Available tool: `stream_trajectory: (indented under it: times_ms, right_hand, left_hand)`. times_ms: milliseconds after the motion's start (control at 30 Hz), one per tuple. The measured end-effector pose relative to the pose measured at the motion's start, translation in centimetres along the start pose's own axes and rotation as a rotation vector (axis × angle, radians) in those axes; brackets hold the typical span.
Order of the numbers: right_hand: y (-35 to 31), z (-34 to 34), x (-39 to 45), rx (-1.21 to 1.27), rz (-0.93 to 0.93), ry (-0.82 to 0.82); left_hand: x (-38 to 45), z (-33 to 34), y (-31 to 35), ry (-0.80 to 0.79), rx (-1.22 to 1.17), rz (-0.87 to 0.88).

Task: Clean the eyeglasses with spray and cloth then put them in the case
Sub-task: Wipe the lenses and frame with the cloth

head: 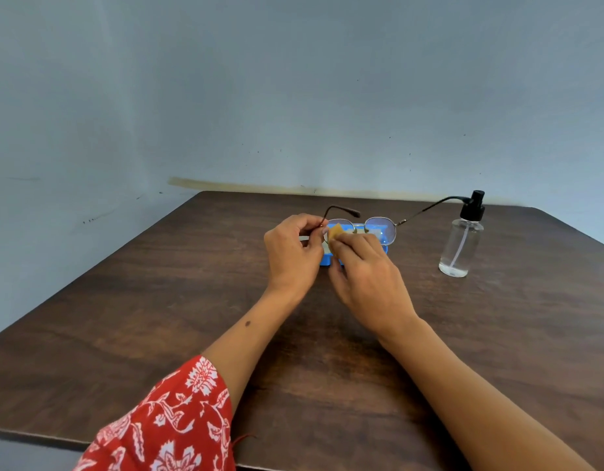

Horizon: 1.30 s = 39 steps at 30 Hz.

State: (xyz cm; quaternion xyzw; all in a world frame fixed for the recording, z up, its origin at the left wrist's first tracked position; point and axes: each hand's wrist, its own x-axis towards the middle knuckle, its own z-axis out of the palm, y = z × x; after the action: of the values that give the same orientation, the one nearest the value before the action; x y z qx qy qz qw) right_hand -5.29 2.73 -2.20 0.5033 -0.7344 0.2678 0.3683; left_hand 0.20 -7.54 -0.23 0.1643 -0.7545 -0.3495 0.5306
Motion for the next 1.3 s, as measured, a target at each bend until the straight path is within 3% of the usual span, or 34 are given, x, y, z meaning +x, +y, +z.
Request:
stream_trajectory:
  times_ms: [200, 400, 567, 733, 900, 1133, 1300]
  right_hand:
    - [0.52, -0.16, 0.21, -0.049, 0.098, 0.02]
    - [0.03, -0.07, 0.01, 0.026, -0.029, -0.009]
    - [0.41, -0.41, 0.16, -0.034, 0.106, 0.034]
    - [0.11, -0.17, 0.03, 0.014, -0.027, -0.03]
    - [0.73, -0.87, 0.21, -0.014, 0.089, 0.033]
    - [0.13, -0.1, 0.12, 0.028, -0.051, 0.006]
    - [0.93, -0.69, 0.22, -0.049, 0.063, 0.074]
  left_hand:
    - [0.08, -0.25, 0.1, 0.015, -0.013, -0.005]
    - [-0.08, -0.25, -0.09, -0.015, 0.014, -0.001]
    - [0.02, -0.3, 0.2, 0.004, -0.013, -0.009]
    - [-0.1, -0.27, -0.03, -0.014, 0.009, -0.004]
    - [0.09, -0.26, 0.15, 0.002, -0.015, -0.003]
    - [0.01, -0.28, -0.14, -0.016, 0.007, -0.004]
    - [-0.09, 0.0, 0.08, -0.011, -0.026, -0.015]
